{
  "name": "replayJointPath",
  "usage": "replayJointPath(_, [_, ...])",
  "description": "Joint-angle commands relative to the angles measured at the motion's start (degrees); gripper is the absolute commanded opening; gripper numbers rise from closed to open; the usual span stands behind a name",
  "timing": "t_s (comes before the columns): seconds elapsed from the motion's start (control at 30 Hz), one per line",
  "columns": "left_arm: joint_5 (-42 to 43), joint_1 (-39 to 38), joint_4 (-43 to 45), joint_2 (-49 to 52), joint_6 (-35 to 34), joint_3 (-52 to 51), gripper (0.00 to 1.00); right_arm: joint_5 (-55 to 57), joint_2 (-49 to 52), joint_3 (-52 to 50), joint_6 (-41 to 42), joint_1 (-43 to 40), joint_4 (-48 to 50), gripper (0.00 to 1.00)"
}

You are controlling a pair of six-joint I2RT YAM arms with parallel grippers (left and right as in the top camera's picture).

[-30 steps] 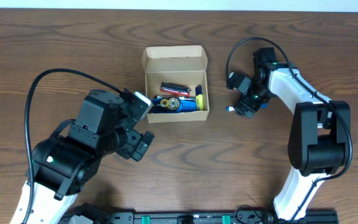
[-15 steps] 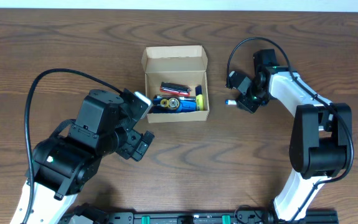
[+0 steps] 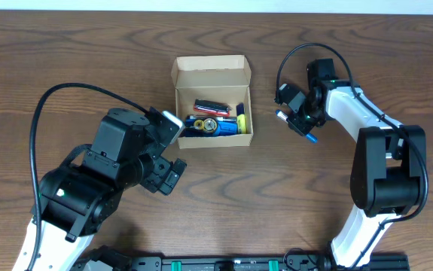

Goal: Pack container
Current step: 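Lower the right gripper and grasp the blue-capped marker, then carry the blue-capped marker with the right gripper into the box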

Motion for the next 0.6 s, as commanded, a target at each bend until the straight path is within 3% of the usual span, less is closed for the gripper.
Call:
replayJointPath(0.0, [0.2, 0.2, -0.1, 0.0, -0.4, 0.7, 0.95, 1.7, -0.2, 0.0, 4.5, 0.3, -3.1, 0.01])
replayJointPath(0.23, [0.2, 0.2, -0.1, 0.0, -0.4, 0.7, 0.95, 1.4, -8.1, 6.2, 6.8, 2.6, -8.9, 0.01])
replayJointPath(0.57, [0.2, 0.2, -0.1, 0.0, -0.4, 0.7, 0.95, -6.4, -19.7, 8.5, 7.9, 8.8, -2.2, 0.01])
